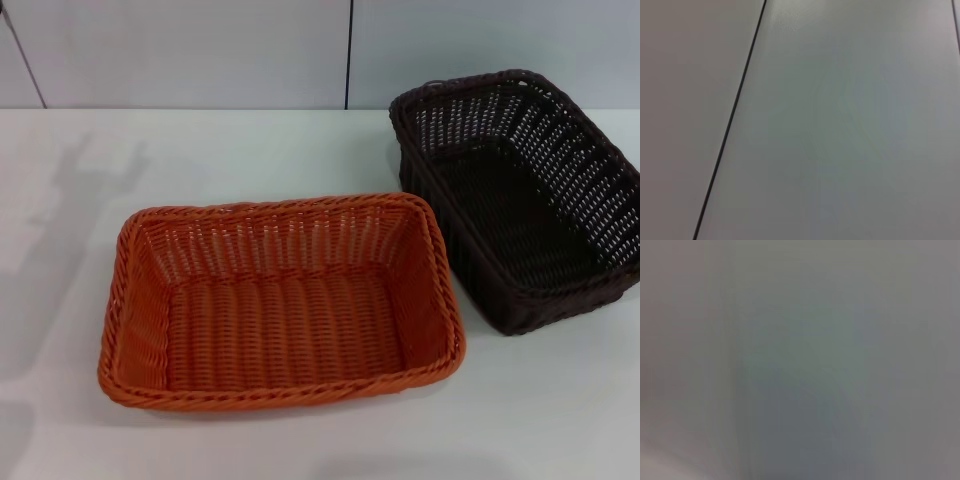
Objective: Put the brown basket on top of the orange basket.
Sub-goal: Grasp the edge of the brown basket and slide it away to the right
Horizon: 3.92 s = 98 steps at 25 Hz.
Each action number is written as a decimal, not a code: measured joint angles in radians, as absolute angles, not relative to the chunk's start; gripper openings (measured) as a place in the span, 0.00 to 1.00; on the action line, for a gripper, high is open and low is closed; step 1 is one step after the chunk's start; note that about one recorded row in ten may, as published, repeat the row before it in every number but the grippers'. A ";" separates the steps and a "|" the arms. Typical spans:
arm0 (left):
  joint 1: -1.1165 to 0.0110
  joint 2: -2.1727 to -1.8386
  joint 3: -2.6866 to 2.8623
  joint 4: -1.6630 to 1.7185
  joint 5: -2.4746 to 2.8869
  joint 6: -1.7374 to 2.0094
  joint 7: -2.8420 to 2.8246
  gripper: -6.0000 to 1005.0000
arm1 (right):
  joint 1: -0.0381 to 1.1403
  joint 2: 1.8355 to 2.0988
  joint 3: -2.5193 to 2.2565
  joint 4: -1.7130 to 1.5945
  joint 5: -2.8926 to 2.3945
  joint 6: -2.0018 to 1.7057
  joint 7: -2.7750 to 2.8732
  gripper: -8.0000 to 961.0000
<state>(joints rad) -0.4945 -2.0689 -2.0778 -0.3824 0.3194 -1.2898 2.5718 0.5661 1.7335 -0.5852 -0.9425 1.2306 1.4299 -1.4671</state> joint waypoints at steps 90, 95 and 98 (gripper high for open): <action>-0.488 -2.065 -2.078 -0.323 0.242 -1.292 2.570 0.83 | 0.644 1.984 -1.037 -1.114 0.606 1.581 -1.771 0.55; -0.487 -2.065 -2.082 -0.317 0.242 -1.292 2.571 0.83 | 0.649 1.990 -1.024 -1.135 0.609 1.591 -1.769 0.40; -0.487 -2.065 -2.082 -0.316 0.242 -1.293 2.571 0.83 | 0.637 2.009 -0.995 -1.193 0.615 1.596 -1.768 0.29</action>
